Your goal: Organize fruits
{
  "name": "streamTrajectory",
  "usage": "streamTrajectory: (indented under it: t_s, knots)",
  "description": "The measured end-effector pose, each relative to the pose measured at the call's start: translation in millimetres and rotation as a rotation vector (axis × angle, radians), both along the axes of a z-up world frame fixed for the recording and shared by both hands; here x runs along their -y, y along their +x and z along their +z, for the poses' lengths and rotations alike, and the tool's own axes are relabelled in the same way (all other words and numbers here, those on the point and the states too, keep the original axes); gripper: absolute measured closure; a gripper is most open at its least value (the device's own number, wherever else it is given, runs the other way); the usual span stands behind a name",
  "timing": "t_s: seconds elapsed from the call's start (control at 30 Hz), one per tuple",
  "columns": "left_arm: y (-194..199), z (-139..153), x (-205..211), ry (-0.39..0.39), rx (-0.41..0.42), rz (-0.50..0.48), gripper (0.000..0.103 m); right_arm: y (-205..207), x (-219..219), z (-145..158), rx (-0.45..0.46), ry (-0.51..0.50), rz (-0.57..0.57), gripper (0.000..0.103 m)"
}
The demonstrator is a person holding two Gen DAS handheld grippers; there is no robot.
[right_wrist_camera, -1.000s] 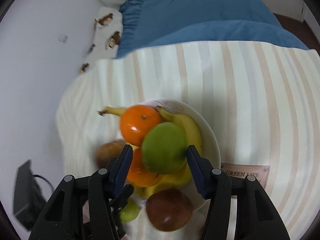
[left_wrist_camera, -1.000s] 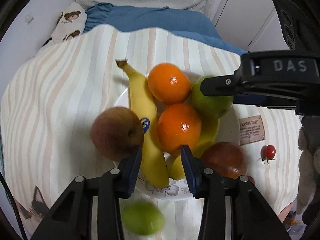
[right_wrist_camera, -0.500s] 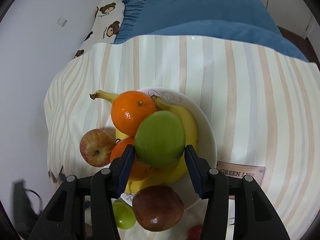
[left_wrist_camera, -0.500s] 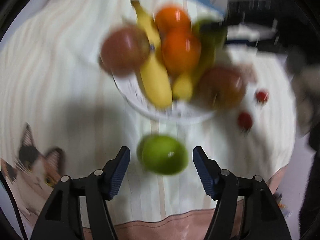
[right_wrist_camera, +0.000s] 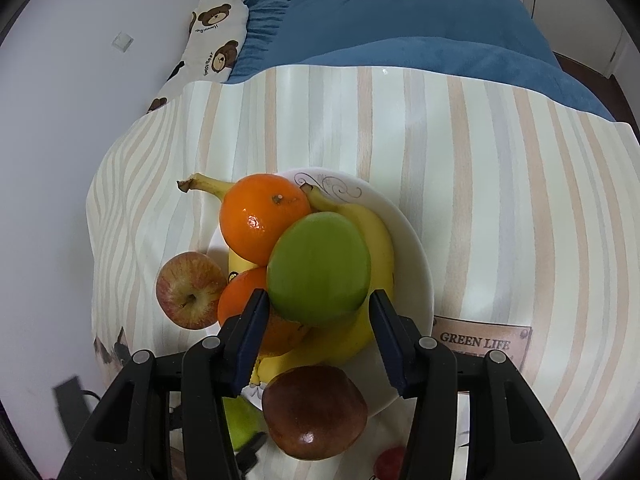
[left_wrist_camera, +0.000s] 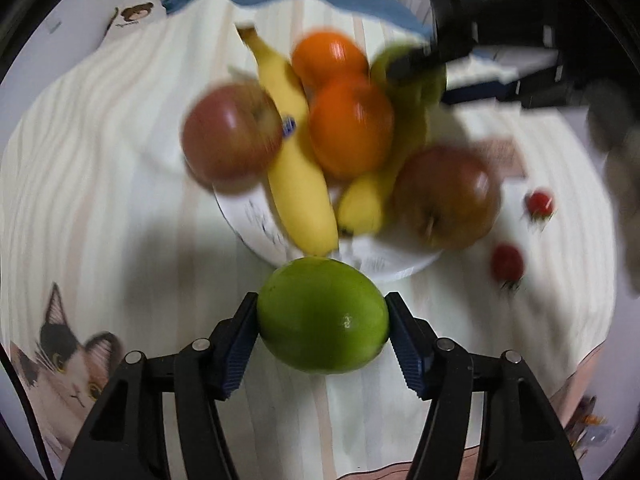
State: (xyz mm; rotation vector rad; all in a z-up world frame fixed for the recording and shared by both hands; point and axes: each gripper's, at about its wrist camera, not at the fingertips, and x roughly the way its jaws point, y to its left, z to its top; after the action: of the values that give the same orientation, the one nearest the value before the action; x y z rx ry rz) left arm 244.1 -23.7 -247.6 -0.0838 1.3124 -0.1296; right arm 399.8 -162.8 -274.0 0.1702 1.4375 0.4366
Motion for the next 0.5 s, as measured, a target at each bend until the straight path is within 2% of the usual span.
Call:
streamTrajectory:
  t_s: [0.23, 0.37, 0.5]
  knots:
    - [37.6, 20.9, -11.3, -0.109, 0.048, 0.097, 0.043, 4.9, 5.1, 9.6, 0.013, 0.013, -0.005, 0.048]
    - [59.1, 13.6, -6.0, -0.137, 0.05, 0.081, 0.043, 6.8, 6.6, 10.6, 0.011, 0.013, -0.004, 0.048]
    - [61.8, 3.1, -11.9, -0.145, 0.015, 0.061, 0.043, 8.9, 6.6, 9.0, 0.001, 0.013, -0.007, 0.048]
